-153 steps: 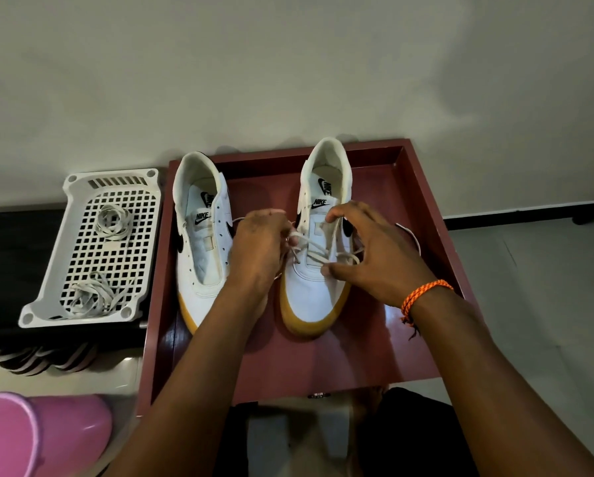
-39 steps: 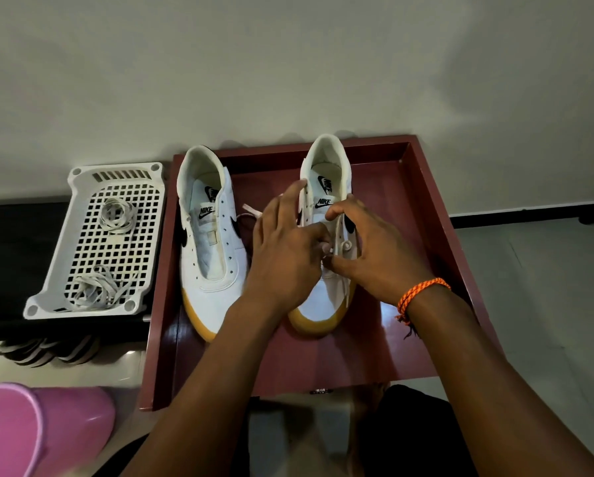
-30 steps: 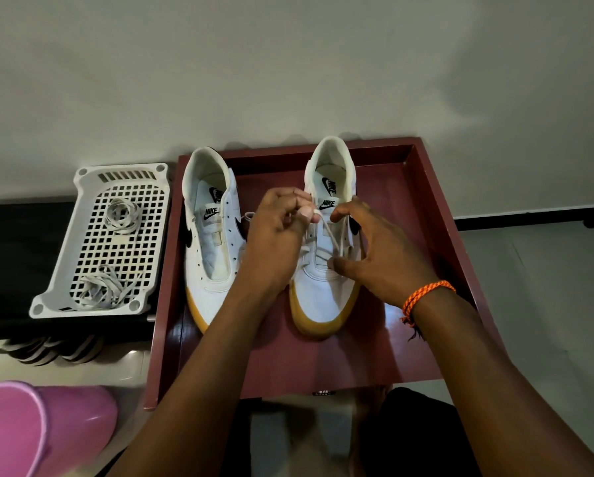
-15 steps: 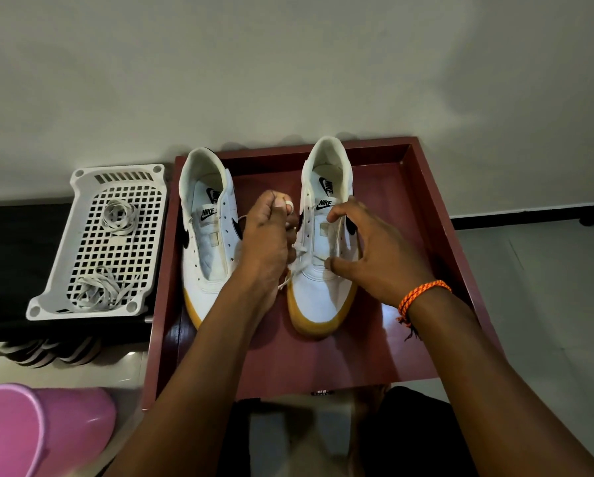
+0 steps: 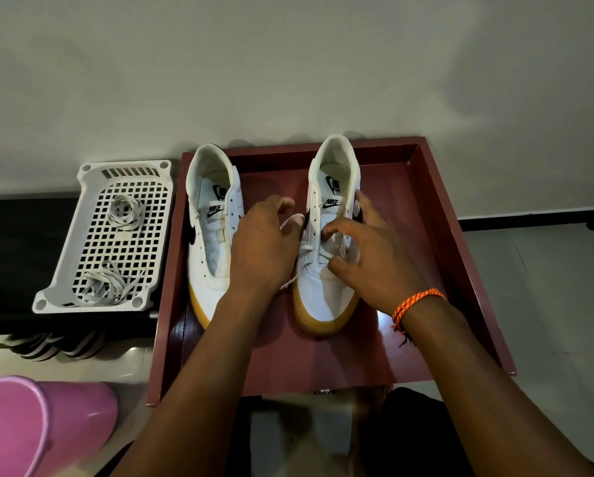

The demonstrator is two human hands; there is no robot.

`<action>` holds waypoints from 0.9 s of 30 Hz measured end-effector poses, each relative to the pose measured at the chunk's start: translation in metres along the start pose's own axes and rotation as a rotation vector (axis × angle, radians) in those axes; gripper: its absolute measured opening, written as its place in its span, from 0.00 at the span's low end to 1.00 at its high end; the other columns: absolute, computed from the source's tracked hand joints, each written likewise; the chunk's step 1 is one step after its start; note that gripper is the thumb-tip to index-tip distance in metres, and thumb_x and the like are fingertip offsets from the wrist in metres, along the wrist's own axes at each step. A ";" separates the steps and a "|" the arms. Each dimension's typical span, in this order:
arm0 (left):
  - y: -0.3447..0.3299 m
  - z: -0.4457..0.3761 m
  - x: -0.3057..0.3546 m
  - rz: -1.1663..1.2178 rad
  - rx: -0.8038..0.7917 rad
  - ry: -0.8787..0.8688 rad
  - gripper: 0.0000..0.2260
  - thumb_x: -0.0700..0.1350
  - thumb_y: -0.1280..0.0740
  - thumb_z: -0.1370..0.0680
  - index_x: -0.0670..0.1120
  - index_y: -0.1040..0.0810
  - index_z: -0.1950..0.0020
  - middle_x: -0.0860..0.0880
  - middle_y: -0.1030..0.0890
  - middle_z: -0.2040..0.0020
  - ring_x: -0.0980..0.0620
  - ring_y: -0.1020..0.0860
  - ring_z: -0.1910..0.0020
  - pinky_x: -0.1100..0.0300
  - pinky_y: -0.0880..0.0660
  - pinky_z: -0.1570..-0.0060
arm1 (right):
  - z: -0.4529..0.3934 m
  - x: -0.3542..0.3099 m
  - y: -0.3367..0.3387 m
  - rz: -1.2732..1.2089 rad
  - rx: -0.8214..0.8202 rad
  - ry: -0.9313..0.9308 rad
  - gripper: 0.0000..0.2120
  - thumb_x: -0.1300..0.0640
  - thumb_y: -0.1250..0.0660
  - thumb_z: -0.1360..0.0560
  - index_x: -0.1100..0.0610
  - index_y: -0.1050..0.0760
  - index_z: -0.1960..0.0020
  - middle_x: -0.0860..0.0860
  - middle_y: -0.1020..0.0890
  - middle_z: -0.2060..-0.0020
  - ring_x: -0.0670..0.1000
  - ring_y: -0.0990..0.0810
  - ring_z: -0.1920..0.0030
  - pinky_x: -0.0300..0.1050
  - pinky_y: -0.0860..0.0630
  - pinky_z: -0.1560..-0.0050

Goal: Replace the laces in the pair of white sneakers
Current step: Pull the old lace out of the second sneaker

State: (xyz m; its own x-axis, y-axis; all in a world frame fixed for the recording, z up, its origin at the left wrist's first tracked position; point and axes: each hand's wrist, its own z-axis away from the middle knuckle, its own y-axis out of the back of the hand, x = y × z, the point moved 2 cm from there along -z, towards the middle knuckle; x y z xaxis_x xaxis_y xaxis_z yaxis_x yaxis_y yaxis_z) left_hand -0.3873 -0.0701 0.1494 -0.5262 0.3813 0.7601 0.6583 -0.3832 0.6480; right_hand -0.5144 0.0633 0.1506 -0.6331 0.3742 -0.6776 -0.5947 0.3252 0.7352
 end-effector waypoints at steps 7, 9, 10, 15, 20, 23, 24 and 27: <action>-0.003 0.002 0.005 0.039 -0.042 -0.033 0.14 0.61 0.25 0.23 0.53 0.15 0.45 0.58 0.16 0.58 0.62 0.18 0.58 0.57 0.19 0.55 | 0.005 -0.014 -0.011 0.117 0.152 0.016 0.05 0.51 0.25 0.23 0.48 0.14 0.48 0.46 0.51 0.15 0.57 0.53 0.15 0.70 0.34 0.27; -0.004 0.003 0.006 0.019 -0.037 -0.026 0.16 0.62 0.23 0.24 0.52 0.15 0.45 0.58 0.17 0.61 0.63 0.19 0.61 0.60 0.21 0.58 | 0.006 -0.017 -0.012 0.160 0.173 0.014 0.05 0.49 0.25 0.23 0.48 0.13 0.50 0.45 0.49 0.15 0.57 0.52 0.16 0.69 0.35 0.27; -0.004 0.003 0.006 0.006 -0.031 -0.030 0.16 0.62 0.23 0.25 0.52 0.14 0.46 0.58 0.17 0.62 0.63 0.19 0.62 0.61 0.22 0.59 | 0.006 -0.018 -0.012 0.181 0.174 0.004 0.03 0.49 0.24 0.23 0.47 0.13 0.51 0.44 0.49 0.15 0.57 0.52 0.16 0.67 0.37 0.27; 0.000 0.003 0.011 0.038 -0.018 -0.053 0.07 0.54 0.26 0.25 0.52 0.12 0.55 0.57 0.15 0.64 0.61 0.17 0.64 0.53 0.17 0.58 | 0.005 -0.024 -0.009 0.274 0.193 0.017 0.03 0.53 0.22 0.30 0.46 0.15 0.61 0.42 0.41 0.17 0.56 0.45 0.19 0.60 0.40 0.33; 0.002 0.003 0.008 0.075 -0.081 -0.055 0.07 0.48 0.29 0.24 0.50 0.13 0.59 0.55 0.15 0.66 0.57 0.17 0.65 0.50 0.18 0.61 | 0.004 -0.023 0.004 0.246 0.190 -0.040 0.02 0.49 0.23 0.34 0.45 0.16 0.64 0.36 0.39 0.20 0.53 0.45 0.23 0.52 0.48 0.38; 0.003 0.001 0.006 0.076 -0.097 -0.060 0.09 0.48 0.31 0.24 0.45 0.14 0.60 0.51 0.16 0.67 0.49 0.16 0.65 0.46 0.20 0.62 | 0.001 -0.015 0.023 0.251 0.249 -0.098 0.07 0.48 0.23 0.35 0.47 0.20 0.67 0.36 0.33 0.25 0.54 0.41 0.25 0.53 0.46 0.37; 0.003 0.001 0.005 0.080 -0.099 -0.058 0.09 0.47 0.31 0.24 0.45 0.14 0.60 0.50 0.16 0.67 0.48 0.16 0.65 0.46 0.20 0.62 | 0.000 -0.012 0.028 0.241 0.262 -0.123 0.09 0.48 0.23 0.36 0.47 0.22 0.68 0.37 0.32 0.26 0.55 0.39 0.26 0.54 0.44 0.36; 0.004 0.002 0.005 0.091 -0.093 -0.049 0.08 0.45 0.29 0.23 0.46 0.13 0.60 0.51 0.15 0.68 0.49 0.16 0.66 0.46 0.20 0.62 | 0.002 -0.009 0.031 0.205 0.251 -0.113 0.06 0.48 0.24 0.34 0.46 0.20 0.64 0.39 0.32 0.26 0.54 0.39 0.26 0.57 0.41 0.34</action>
State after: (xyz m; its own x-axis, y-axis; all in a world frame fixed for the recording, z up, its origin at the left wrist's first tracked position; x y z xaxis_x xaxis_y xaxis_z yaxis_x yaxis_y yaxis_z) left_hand -0.3868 -0.0681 0.1559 -0.4384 0.3810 0.8140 0.6481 -0.4934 0.5801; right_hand -0.5262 0.0722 0.1795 -0.6597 0.5428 -0.5198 -0.3116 0.4319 0.8464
